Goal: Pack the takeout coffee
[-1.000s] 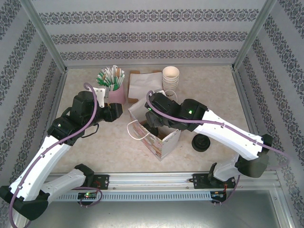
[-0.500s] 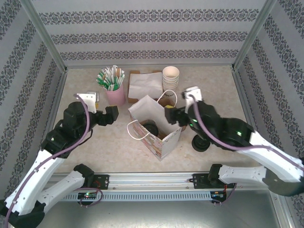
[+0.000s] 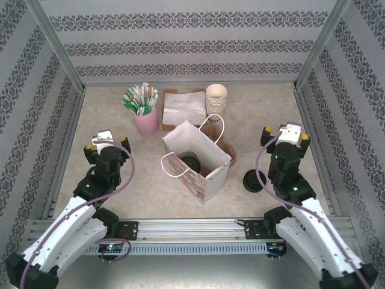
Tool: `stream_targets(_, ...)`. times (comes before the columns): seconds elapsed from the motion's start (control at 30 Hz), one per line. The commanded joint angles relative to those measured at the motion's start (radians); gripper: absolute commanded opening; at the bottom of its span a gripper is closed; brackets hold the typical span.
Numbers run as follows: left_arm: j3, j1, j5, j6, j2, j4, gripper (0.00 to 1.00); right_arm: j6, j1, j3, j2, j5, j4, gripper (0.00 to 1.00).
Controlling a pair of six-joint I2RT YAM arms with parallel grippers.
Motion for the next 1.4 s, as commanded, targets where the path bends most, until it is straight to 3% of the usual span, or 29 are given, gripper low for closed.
stream_targets(0.0,-0.071,0.055,-0.104,-0.023,0.008,0.15,1.0,0.109,-0.177,-0.1,0.055,-0.217,0.191,0.98)
stream_targets(0.17,-0.183,0.121,-0.104,0.009,0.075,0.283,1.0,0.189,-0.28,-0.157,0.217,-0.234,0.281,0.98)
stream_targets(0.33,-0.152,0.147,-0.021,-0.062,0.081,0.188,1.0,0.26,-0.278,-0.124,0.225,-0.273,0.219,0.96)
stream_targets(0.47,-0.052,0.147,0.251,-0.103,-0.049,0.046,1.0,0.458,-0.277,0.063,0.05,-0.438,-0.094,0.88)
stream_targets(0.57,0.031,0.148,0.429,-0.218,-0.122,-0.036,1.0,0.569,-0.26,0.32,0.036,-0.711,-0.408,0.77)
stream_targets(0.63,0.092,0.147,0.563,-0.265,-0.116,-0.076,1.0,0.577,-0.172,0.483,0.092,-0.828,-0.579,0.76)
stream_targets(0.7,0.166,0.148,0.713,-0.304,-0.062,-0.125,1.0,0.572,0.017,0.629,0.154,-0.805,-0.72,0.75)
stream_targets(0.8,0.276,0.147,0.873,-0.326,0.05,-0.222,1.0,0.562,0.37,0.774,0.217,-0.575,-0.811,0.71)
stream_targets(0.9,0.336,0.144,0.976,-0.333,0.104,-0.261,1.0,0.57,0.613,0.886,0.319,-0.403,-0.883,0.69)
stream_targets(1.1,0.364,0.131,1.028,-0.317,0.088,-0.297,0.93,0.643,0.827,1.085,0.626,-0.388,-0.994,0.71)
stream_targets(1.37,0.375,0.119,1.069,-0.299,0.069,-0.345,0.85,0.719,0.792,1.138,0.854,-0.401,-0.996,0.67)
